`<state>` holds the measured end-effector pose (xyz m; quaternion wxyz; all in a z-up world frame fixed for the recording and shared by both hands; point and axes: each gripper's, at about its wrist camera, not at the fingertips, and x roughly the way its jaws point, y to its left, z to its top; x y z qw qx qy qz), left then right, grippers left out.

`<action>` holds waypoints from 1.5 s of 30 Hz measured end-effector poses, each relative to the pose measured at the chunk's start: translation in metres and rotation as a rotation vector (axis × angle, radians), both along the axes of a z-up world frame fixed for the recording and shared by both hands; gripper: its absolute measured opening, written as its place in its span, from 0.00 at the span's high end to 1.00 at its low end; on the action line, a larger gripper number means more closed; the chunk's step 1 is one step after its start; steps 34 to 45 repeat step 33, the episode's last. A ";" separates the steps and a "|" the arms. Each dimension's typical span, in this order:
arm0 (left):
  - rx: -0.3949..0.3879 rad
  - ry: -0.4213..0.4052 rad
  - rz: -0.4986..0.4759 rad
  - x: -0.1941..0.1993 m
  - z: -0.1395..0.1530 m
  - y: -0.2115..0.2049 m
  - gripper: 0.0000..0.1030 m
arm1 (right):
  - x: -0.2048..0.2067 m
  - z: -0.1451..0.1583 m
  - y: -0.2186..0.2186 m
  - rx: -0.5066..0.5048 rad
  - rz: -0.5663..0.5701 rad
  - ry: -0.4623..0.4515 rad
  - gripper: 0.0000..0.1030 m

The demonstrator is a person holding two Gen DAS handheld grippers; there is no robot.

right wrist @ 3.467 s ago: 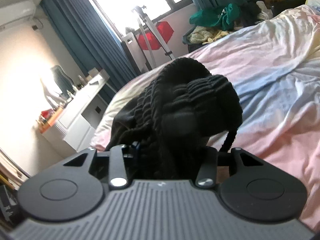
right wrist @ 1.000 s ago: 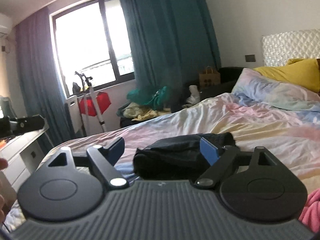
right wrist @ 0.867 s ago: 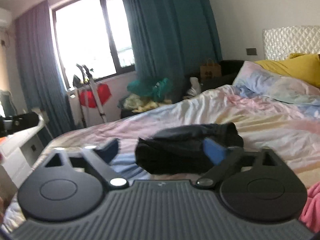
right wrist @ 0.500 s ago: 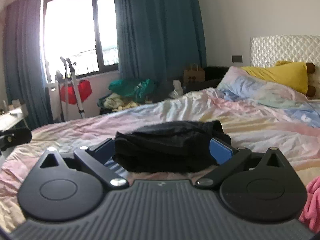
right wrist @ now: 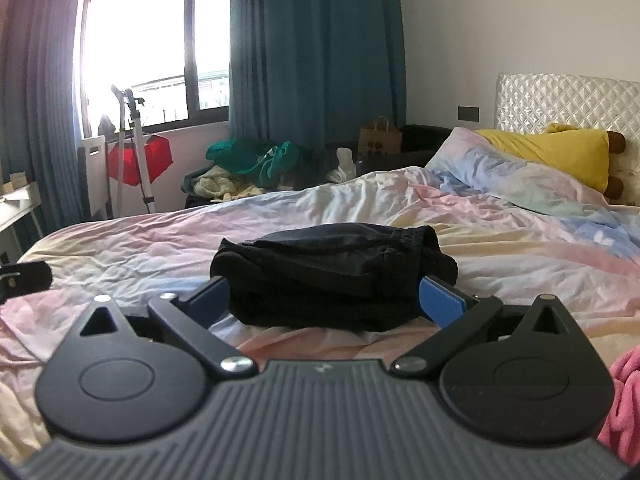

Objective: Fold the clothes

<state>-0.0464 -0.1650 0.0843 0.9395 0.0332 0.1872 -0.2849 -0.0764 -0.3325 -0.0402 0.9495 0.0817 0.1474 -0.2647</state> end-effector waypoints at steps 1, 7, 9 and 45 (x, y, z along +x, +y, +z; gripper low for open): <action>-0.001 0.003 0.004 0.001 -0.001 0.001 0.00 | 0.000 0.000 0.000 0.003 -0.001 -0.001 0.00; 0.022 -0.001 0.014 -0.003 -0.005 -0.004 0.00 | -0.002 0.000 0.003 -0.013 -0.010 -0.001 0.00; 0.026 -0.006 0.010 -0.006 -0.005 -0.006 0.00 | -0.002 0.000 0.003 -0.016 -0.008 0.002 0.00; 0.038 -0.005 0.023 -0.013 -0.005 -0.008 0.00 | -0.003 0.001 0.003 -0.011 -0.013 0.002 0.00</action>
